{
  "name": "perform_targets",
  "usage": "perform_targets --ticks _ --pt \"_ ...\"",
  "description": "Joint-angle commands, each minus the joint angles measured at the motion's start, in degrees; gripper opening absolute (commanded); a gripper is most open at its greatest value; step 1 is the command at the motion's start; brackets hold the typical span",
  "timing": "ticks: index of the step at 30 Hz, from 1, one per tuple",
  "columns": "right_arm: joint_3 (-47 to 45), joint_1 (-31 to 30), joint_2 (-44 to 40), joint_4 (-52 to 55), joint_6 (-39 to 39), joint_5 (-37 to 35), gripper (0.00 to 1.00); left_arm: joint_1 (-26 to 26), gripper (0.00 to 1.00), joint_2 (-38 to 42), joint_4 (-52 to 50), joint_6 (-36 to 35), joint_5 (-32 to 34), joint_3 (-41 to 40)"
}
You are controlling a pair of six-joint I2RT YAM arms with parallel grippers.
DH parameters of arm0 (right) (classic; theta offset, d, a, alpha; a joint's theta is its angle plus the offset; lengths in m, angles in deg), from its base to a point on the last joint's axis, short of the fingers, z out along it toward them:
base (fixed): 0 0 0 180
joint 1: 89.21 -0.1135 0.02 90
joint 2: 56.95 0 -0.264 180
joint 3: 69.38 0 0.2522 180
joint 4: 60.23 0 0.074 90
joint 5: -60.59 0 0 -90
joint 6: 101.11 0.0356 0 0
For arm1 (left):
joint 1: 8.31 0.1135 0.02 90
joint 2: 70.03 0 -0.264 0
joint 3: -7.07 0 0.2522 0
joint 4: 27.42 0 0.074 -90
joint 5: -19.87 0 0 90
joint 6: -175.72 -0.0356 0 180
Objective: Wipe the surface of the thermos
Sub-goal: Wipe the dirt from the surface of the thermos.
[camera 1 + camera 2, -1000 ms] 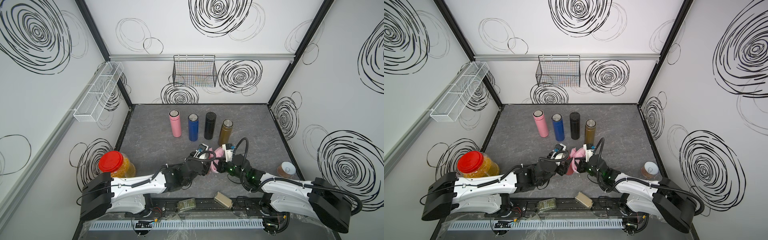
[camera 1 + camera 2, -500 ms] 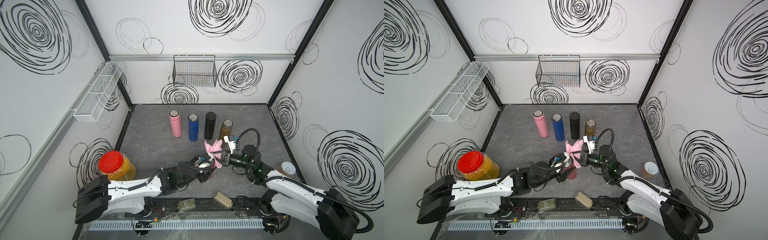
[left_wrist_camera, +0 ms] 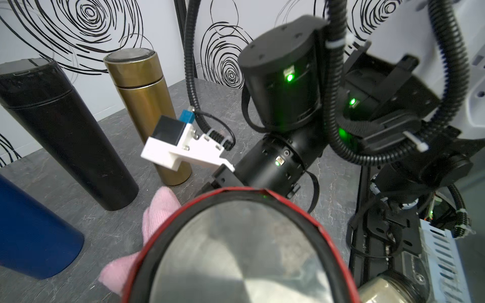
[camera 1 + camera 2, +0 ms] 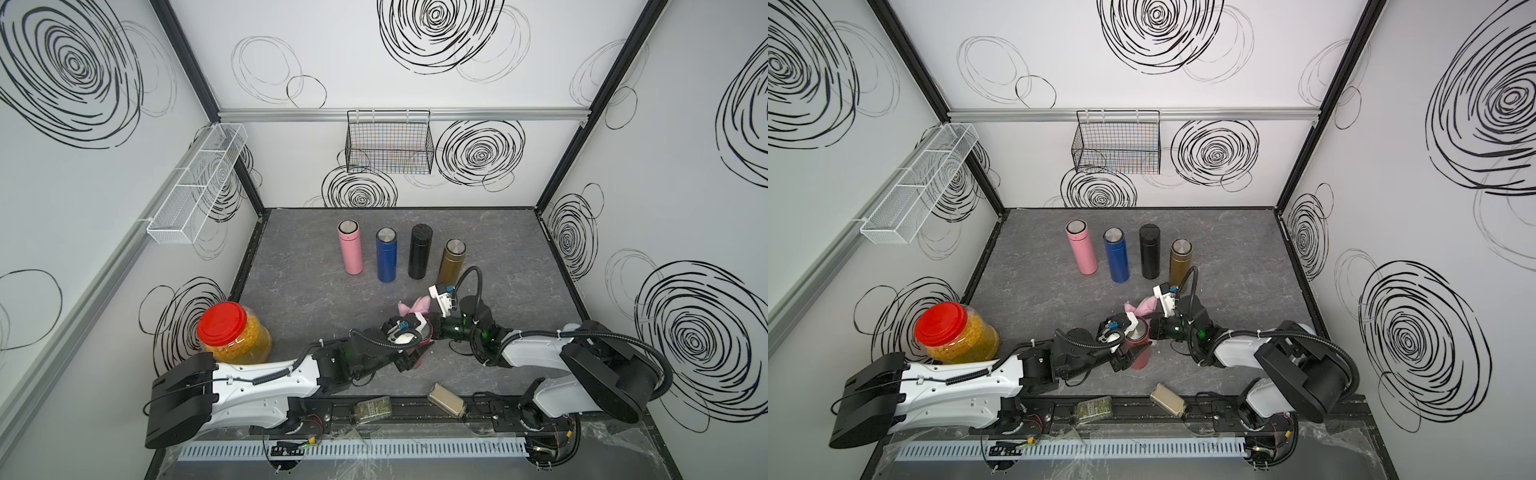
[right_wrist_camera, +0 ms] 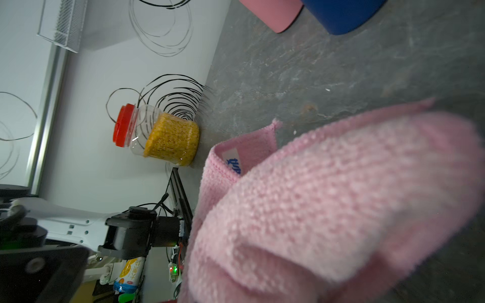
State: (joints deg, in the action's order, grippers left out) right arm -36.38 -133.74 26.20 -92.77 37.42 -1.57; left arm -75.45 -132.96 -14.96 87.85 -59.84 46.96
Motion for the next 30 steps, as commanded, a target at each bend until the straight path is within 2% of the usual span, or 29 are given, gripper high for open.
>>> perform_targets --ticks 1,5,8,13,18,20,22,25,30 --pt "-1.7 -3.37 2.91 -2.08 -0.7 -0.16 0.0 0.69 0.0 -0.19 7.45 -0.95 3.78 -1.28" --pt "-4.18 -4.37 2.5 -1.58 0.09 -2.91 0.0 1.08 0.0 0.15 8.72 -0.21 7.65 -2.47" --pt "-5.88 -5.21 -1.96 0.91 0.9 -4.43 0.0 1.2 0.0 0.16 8.96 0.16 12.38 -2.53" --pt "-3.24 -8.87 -15.62 17.98 -1.93 -10.05 0.0 1.57 0.0 -0.03 12.42 1.01 18.43 -3.38" --pt "4.79 -9.45 -32.68 38.82 -6.72 -20.43 0.0 1.14 0.0 0.04 15.77 1.9 19.16 -4.41" --pt "6.69 -9.49 -37.57 39.11 -9.57 -22.7 0.0 0.65 0.0 0.27 16.9 2.16 20.25 -4.86" --pt "7.23 -9.35 -40.13 34.82 -11.94 -23.43 0.0 0.49 0.0 0.45 19.53 2.66 21.24 -6.04" --pt "11.45 -8.4 -36.83 33.15 -13.42 -20.11 0.0 0.95 0.0 -0.28 20.7 3.44 20.94 -6.18" --pt "19.85 -8.58 -23.58 31.87 -13.03 -13.08 0.0 1.04 0.0 -2.04 22.06 3.8 19.95 -5.39"
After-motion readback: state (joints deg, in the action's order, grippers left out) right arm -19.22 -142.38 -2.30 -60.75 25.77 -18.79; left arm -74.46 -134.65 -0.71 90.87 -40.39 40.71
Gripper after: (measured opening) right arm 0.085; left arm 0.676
